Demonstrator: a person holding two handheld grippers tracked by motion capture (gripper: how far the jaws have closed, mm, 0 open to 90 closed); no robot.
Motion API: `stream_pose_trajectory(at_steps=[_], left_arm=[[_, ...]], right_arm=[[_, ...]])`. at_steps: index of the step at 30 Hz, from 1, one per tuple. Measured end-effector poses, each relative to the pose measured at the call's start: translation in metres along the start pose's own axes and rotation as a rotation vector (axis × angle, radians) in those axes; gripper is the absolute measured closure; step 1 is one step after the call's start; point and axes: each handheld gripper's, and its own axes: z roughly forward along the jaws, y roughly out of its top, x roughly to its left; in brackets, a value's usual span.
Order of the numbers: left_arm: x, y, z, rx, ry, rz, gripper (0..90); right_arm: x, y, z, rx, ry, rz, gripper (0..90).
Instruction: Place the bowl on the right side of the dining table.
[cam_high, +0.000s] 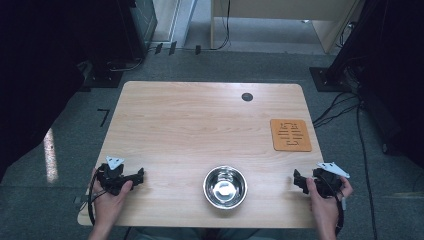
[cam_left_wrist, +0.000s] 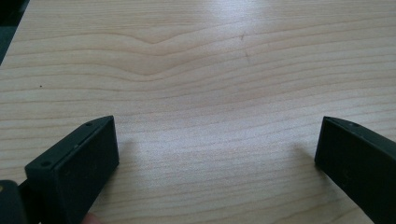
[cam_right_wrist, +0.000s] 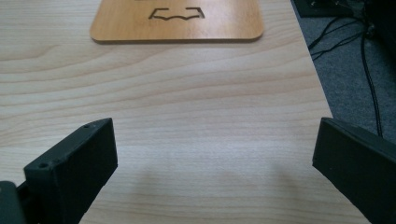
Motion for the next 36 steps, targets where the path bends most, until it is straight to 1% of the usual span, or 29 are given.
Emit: stream_pose_trajectory(at_steps=[3, 6, 7, 11, 12, 20, 27, 36], left_arm=[[0.0, 0.0, 0.0, 0.0, 0.0, 0.001, 0.0], [0.0, 0.0, 0.0, 0.0, 0.0, 0.001, 0.0], [0.0, 0.0, 0.0, 0.0, 0.0, 0.0, 0.0], [0.0, 0.0, 0.0, 0.0, -0.001, 0.001, 0.0], [0.0, 0.0, 0.0, 0.0, -0.001, 0.001, 0.0], [0.0, 0.0, 0.0, 0.0, -0.002, 0.001, 0.0], [0.0, 0.0, 0.0, 0.0, -0.001, 0.001, 0.0], [0.0, 0.0, 0.0, 0.0, -0.001, 0.001, 0.0]], right_arm=[[0.004, 0.001, -0.002, -0.009, 0.007, -0.01, 0.0], [0.008, 0.002, -0.004, -0.013, 0.018, -0.008, 0.0], [0.011, 0.004, -0.006, -0.021, 0.029, -0.011, 0.0], [0.015, 0.005, -0.009, -0.028, 0.037, -0.012, 0.0], [0.018, 0.006, -0.01, -0.035, 0.043, -0.02, 0.0], [0.024, 0.008, -0.015, -0.047, 0.064, -0.015, 0.0], [0.03, 0.009, -0.018, -0.053, 0.075, -0.023, 0.0], [0.042, 0.011, -0.024, -0.064, 0.108, -0.034, 0.0]])
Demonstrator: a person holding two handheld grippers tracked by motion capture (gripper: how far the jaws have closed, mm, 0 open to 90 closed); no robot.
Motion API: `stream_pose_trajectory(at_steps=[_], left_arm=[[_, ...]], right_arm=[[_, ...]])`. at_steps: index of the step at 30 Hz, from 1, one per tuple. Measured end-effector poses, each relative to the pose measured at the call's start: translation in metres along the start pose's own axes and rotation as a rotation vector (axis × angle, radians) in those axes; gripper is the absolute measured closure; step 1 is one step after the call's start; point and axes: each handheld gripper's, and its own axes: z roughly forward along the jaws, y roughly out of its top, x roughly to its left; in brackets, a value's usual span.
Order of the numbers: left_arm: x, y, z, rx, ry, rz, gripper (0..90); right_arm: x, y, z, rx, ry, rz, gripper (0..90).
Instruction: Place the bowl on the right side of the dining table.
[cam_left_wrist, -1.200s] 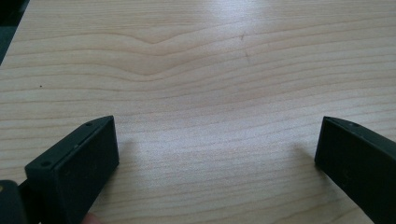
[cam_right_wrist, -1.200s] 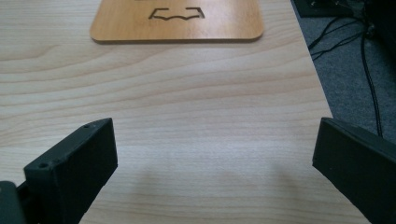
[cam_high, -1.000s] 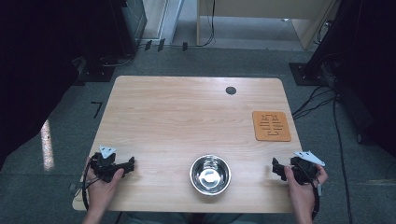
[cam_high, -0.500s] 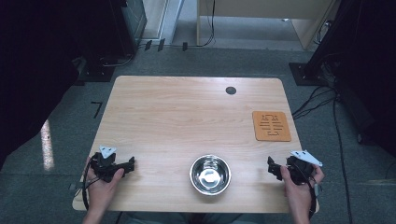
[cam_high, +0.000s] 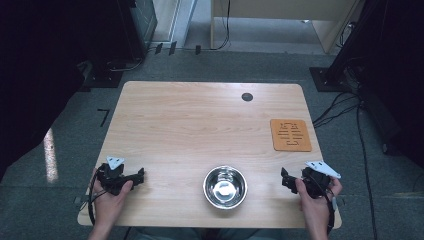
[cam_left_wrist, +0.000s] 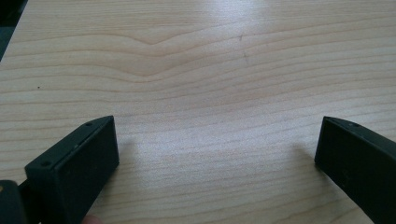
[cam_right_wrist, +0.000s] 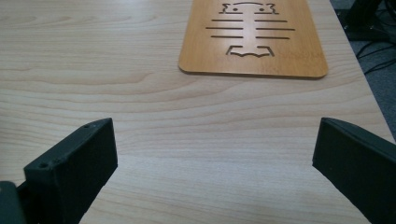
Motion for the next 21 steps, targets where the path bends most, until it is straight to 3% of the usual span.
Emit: stream_pose_trajectory(at_steps=[21], left_arm=[[0.0, 0.0, 0.0, 0.0, 0.0, 0.0, 0.0]], right_arm=[[0.025, 0.002, -0.004, -0.012, 0.056, -0.024, 0.0]])
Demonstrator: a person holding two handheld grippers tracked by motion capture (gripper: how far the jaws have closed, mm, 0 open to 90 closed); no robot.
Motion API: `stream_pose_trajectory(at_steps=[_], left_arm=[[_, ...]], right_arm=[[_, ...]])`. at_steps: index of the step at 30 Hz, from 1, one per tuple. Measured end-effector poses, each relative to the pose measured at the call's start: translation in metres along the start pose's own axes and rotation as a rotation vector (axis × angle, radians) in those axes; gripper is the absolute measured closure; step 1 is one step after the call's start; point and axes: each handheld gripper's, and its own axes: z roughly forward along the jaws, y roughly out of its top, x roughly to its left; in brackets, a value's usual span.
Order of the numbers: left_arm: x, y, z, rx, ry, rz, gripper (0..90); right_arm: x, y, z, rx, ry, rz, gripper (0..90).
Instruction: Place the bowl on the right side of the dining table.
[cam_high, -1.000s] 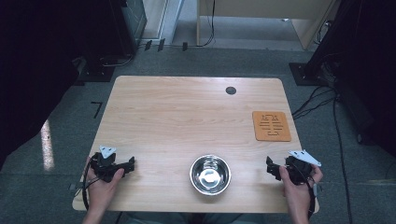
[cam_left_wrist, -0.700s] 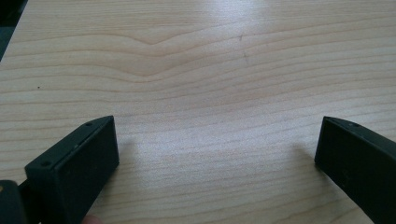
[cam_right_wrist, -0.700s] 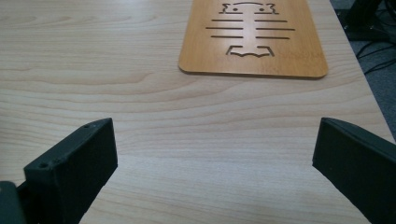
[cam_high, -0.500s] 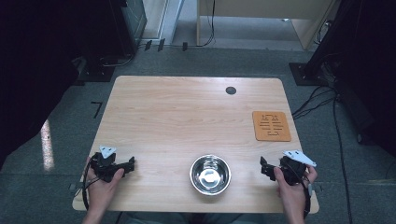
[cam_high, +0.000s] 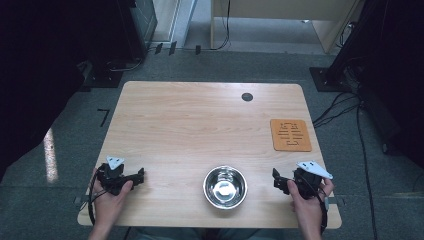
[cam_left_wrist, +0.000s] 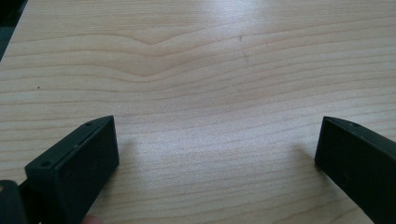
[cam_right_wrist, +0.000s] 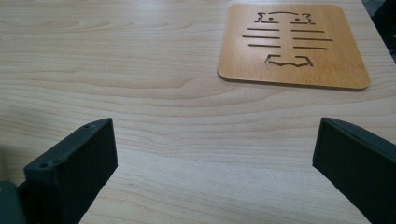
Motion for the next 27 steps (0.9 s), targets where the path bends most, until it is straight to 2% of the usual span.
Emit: stream_pose_trajectory(at_steps=[27], left_arm=[[0.0, 0.0, 0.0, 0.0, -0.002, 0.002, 0.0]], right_arm=[[0.029, 0.001, -0.004, -0.012, 0.064, -0.046, 0.0]])
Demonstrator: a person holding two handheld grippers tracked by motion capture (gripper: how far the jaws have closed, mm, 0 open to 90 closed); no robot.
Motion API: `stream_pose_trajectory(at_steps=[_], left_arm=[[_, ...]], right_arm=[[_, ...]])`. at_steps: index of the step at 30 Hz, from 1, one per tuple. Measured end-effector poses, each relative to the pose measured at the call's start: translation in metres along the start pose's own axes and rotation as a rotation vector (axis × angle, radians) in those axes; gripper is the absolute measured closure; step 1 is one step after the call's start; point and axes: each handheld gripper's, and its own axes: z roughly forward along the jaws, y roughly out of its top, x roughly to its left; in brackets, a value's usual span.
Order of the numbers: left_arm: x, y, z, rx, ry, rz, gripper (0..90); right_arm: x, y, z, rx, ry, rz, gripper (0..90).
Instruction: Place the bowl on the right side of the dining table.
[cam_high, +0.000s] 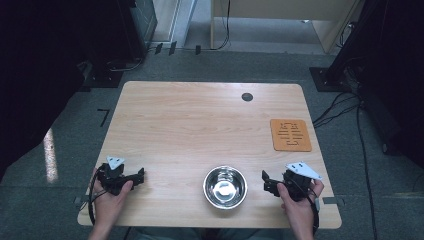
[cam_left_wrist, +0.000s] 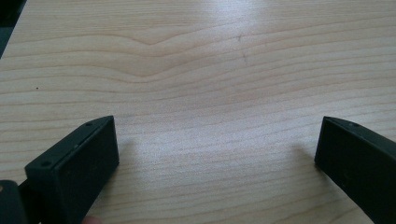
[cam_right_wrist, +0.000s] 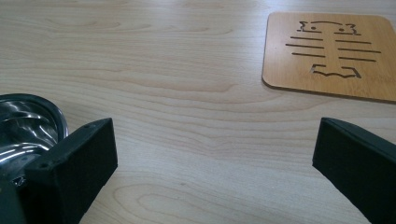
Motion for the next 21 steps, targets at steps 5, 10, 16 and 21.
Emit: stream_pose_trajectory(at_steps=[5, 10, 16, 21], left_arm=[[0.0, 0.0, 0.0, 0.0, 0.0, 0.0, 0.0], [0.0, 0.0, 0.0, 0.0, 0.0, 0.001, 0.0], [0.0, 0.0, 0.0, 0.001, 0.0, 0.001, 0.0], [0.0, 0.0, 0.0, 0.001, -0.001, 0.001, 0.0]], right_arm=[[0.004, 0.0, -0.001, -0.001, 0.009, -0.004, 0.0], [0.009, 0.0, -0.001, -0.002, 0.018, -0.012, 0.0], [0.014, 0.0, -0.001, -0.003, 0.032, -0.02, 0.0], [0.019, 0.0, 0.0, 0.002, 0.041, -0.022, 0.0]])
